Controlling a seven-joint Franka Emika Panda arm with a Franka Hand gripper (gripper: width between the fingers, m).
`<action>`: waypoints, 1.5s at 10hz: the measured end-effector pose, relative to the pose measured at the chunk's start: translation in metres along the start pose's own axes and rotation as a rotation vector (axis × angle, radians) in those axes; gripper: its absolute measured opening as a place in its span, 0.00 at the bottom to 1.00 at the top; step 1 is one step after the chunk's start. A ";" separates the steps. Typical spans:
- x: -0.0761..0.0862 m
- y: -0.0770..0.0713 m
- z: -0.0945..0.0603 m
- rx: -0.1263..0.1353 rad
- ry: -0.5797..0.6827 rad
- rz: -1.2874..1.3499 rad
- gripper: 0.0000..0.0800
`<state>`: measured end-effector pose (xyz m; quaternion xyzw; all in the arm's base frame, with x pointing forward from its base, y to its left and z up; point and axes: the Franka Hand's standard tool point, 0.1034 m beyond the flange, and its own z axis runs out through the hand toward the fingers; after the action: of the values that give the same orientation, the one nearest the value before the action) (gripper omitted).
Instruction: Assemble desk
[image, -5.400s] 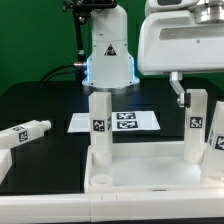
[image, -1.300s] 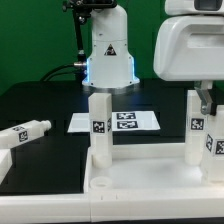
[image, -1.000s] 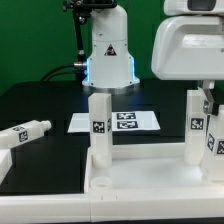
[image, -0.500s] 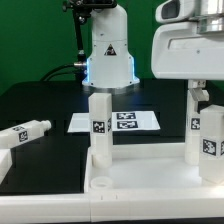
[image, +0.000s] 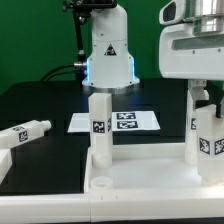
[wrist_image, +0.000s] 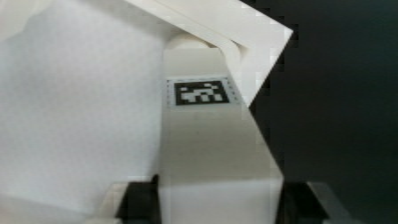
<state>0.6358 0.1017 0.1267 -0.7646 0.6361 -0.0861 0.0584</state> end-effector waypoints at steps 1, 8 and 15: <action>-0.004 0.000 0.000 0.000 -0.014 0.176 0.36; -0.011 0.000 0.005 -0.008 -0.001 -0.248 0.80; -0.008 -0.012 0.005 -0.020 0.019 -0.942 0.81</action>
Offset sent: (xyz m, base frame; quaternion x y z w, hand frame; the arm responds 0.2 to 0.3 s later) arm 0.0000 0.0000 0.0000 0.0000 0.0000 0.0650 0.9979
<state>0.6466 0.1113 0.1238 -0.9696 0.2214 -0.1038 -0.0002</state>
